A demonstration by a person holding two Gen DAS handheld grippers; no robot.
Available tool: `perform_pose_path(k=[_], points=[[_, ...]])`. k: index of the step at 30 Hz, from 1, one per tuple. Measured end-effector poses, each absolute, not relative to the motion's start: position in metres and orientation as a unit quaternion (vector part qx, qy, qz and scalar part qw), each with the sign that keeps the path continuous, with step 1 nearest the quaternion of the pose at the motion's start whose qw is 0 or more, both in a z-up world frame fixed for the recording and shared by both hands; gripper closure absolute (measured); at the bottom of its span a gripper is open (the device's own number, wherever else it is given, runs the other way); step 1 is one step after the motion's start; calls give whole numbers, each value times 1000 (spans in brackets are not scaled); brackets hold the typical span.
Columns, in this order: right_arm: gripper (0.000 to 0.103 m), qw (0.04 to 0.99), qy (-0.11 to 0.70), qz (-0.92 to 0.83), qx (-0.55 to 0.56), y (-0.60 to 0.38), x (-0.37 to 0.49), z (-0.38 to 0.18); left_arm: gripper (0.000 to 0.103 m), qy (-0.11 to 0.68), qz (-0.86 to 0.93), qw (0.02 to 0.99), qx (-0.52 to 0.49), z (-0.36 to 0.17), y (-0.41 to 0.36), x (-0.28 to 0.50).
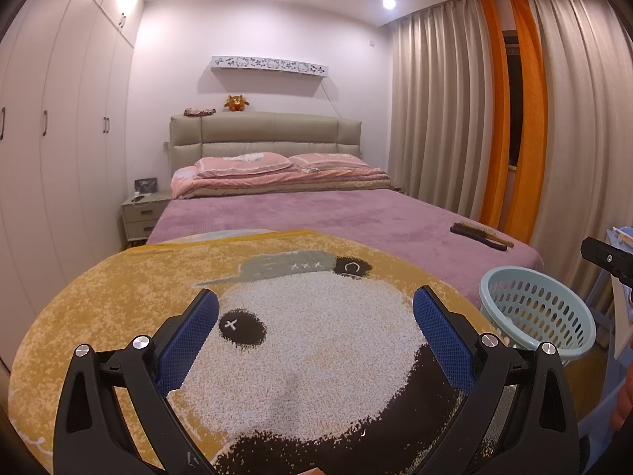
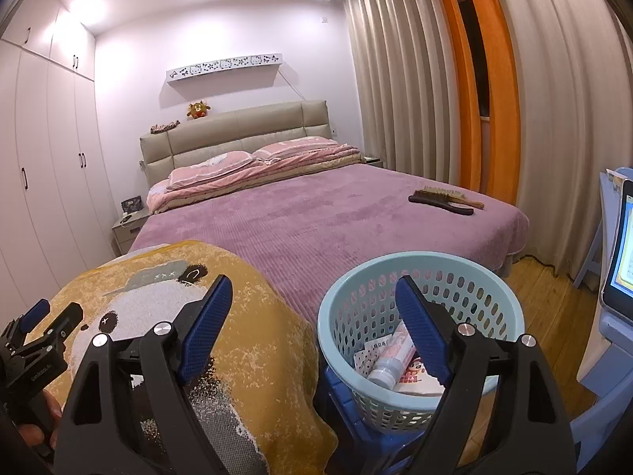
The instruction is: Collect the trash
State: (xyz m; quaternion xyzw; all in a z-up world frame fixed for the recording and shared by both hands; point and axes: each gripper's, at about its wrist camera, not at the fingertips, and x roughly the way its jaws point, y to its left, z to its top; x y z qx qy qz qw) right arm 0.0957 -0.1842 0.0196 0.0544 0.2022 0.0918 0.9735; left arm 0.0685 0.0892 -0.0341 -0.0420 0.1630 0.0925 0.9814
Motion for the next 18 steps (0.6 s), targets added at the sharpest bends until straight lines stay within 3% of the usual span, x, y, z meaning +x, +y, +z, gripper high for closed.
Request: perform_pose_path(k=[18], points=[[23,973,204,94,57,-186,96,18,7,162,92,982,-41,-33,91,69]])
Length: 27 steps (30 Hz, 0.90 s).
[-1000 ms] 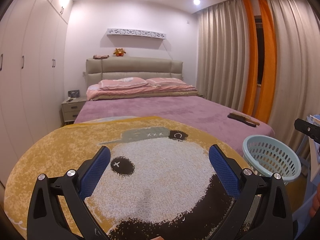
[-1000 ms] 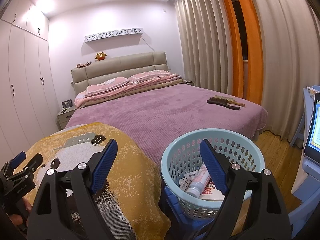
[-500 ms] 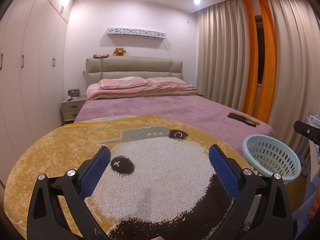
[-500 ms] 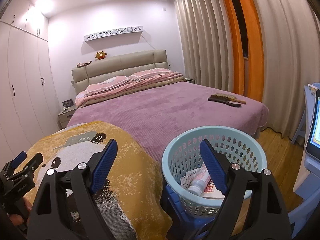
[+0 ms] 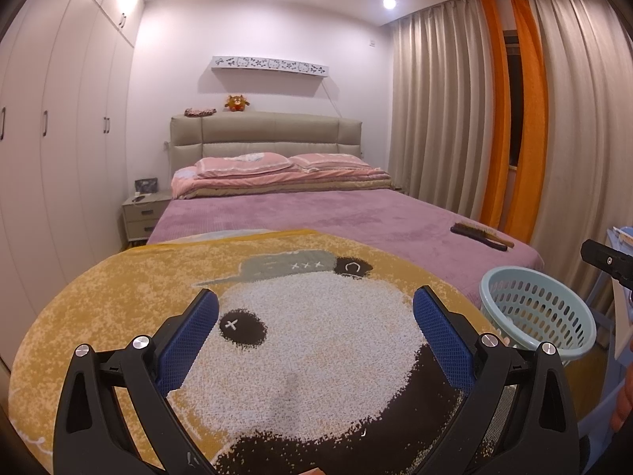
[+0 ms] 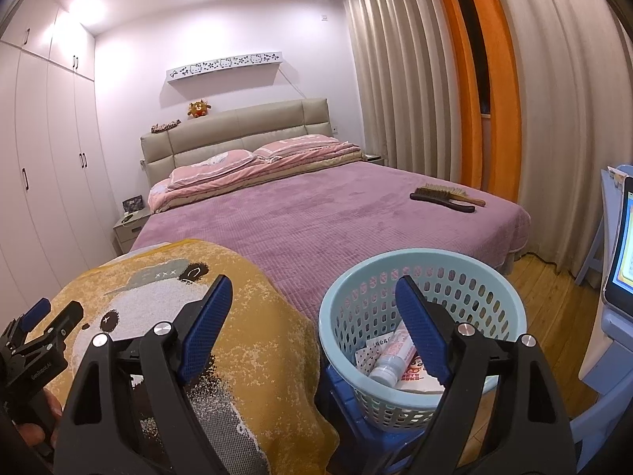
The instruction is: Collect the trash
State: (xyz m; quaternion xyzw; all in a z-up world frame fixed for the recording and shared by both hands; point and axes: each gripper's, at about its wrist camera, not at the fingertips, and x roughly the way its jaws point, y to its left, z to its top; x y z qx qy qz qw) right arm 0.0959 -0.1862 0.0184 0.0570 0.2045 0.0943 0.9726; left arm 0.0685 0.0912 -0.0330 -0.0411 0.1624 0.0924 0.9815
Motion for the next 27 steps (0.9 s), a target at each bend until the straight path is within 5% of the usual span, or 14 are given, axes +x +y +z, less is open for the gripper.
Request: perform_pose_path(k=[27], points=[[23,972,205,94,60,-189,97,17,7,163,96,981,-40,-32,90,68]])
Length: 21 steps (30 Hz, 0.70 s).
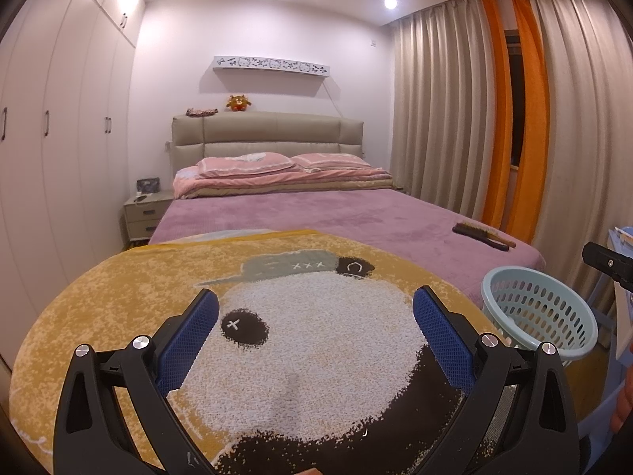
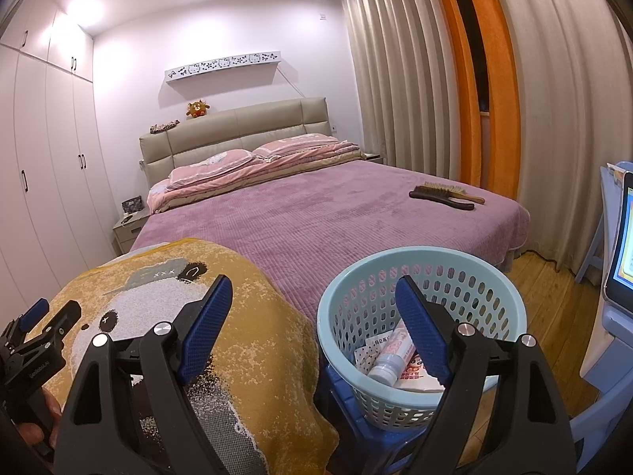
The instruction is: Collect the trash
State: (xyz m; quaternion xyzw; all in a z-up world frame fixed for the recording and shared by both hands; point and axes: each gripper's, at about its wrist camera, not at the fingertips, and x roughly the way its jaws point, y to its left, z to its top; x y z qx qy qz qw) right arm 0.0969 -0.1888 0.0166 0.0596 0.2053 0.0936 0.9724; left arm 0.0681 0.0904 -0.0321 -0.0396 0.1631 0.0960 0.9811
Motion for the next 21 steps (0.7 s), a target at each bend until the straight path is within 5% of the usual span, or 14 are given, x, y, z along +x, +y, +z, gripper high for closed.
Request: perform_pose_path(k=[21], points=[[23,973,205,90,60,-187,96,13,7,166,100,980,-42,-32,87,69]])
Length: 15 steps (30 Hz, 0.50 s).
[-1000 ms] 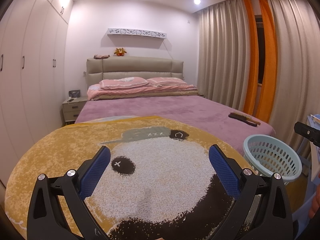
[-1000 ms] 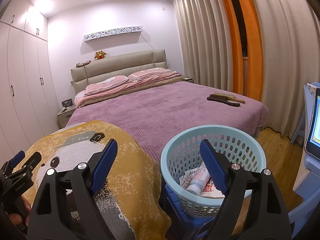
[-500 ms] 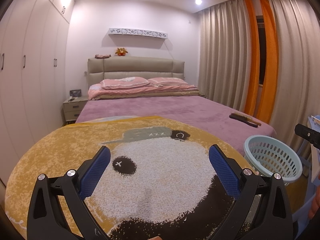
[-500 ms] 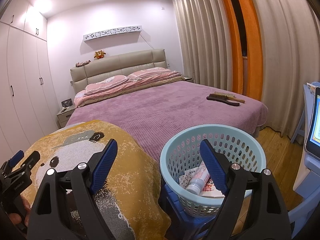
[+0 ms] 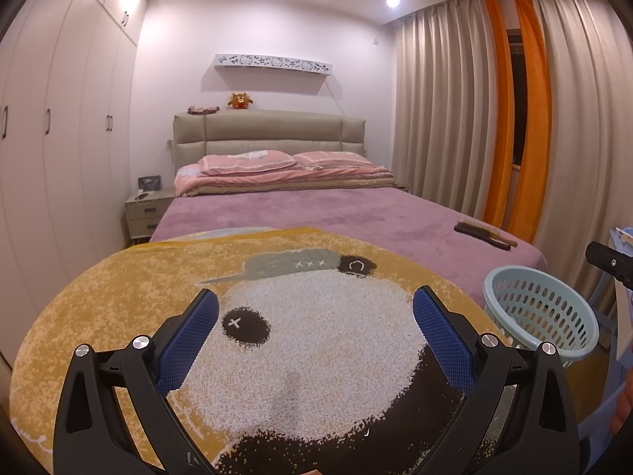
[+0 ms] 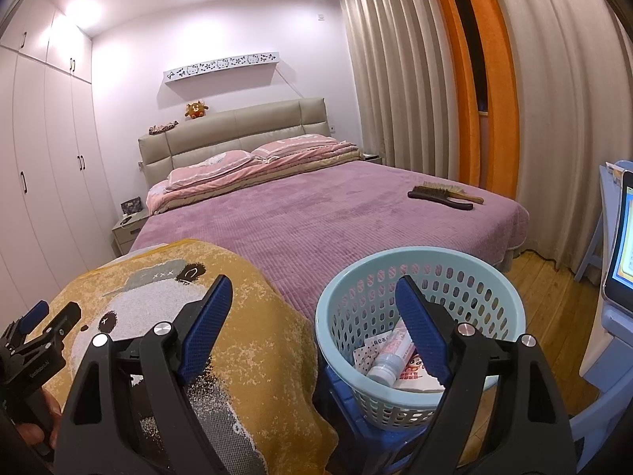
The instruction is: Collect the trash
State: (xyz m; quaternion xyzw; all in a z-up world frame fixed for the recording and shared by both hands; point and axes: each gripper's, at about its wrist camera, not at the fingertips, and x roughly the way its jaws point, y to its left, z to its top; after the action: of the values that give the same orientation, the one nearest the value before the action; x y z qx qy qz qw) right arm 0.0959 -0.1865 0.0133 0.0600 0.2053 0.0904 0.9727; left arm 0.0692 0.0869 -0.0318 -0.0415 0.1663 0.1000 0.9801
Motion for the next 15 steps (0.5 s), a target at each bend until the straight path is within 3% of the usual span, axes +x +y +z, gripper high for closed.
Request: perform_pose_path(k=[15], points=[[23,973,206,92,56,-181,96,14,7,167,100,980,-42,-32,87,70]])
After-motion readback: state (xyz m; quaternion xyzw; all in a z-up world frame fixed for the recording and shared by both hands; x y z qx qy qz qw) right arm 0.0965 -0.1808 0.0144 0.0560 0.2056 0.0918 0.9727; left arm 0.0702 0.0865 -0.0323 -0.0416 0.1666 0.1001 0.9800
